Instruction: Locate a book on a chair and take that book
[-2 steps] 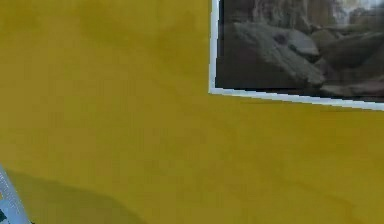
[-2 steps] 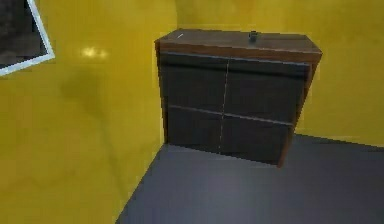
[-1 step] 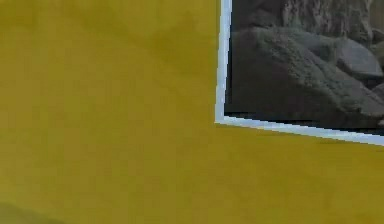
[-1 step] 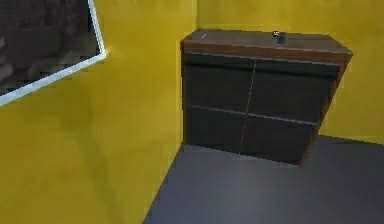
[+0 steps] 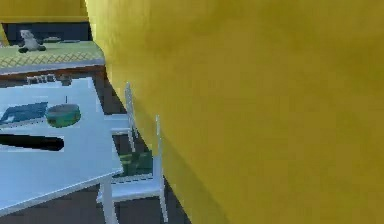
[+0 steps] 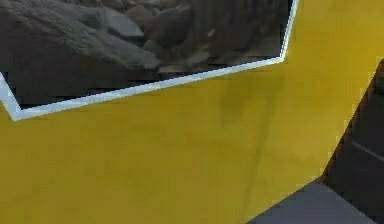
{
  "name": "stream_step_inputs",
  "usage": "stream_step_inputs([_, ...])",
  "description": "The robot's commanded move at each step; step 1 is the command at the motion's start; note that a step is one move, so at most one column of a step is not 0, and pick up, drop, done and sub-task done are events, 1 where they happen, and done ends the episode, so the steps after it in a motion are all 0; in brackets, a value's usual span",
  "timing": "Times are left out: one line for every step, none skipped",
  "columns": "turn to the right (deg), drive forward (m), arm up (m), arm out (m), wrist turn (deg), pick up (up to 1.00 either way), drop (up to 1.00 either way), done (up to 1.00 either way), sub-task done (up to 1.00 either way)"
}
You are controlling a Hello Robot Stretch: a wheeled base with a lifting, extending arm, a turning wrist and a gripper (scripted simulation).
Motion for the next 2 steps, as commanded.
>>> stream_step_inputs([-45.0, 0.00, 0.00, 0.00, 0.0, 0.00, 0.00, 0.00, 0.00])
stream_step_inputs([-45.0, 0.00, 0.00, 0.00, 0.0, 0.00, 0.00, 0.00, 0.00])
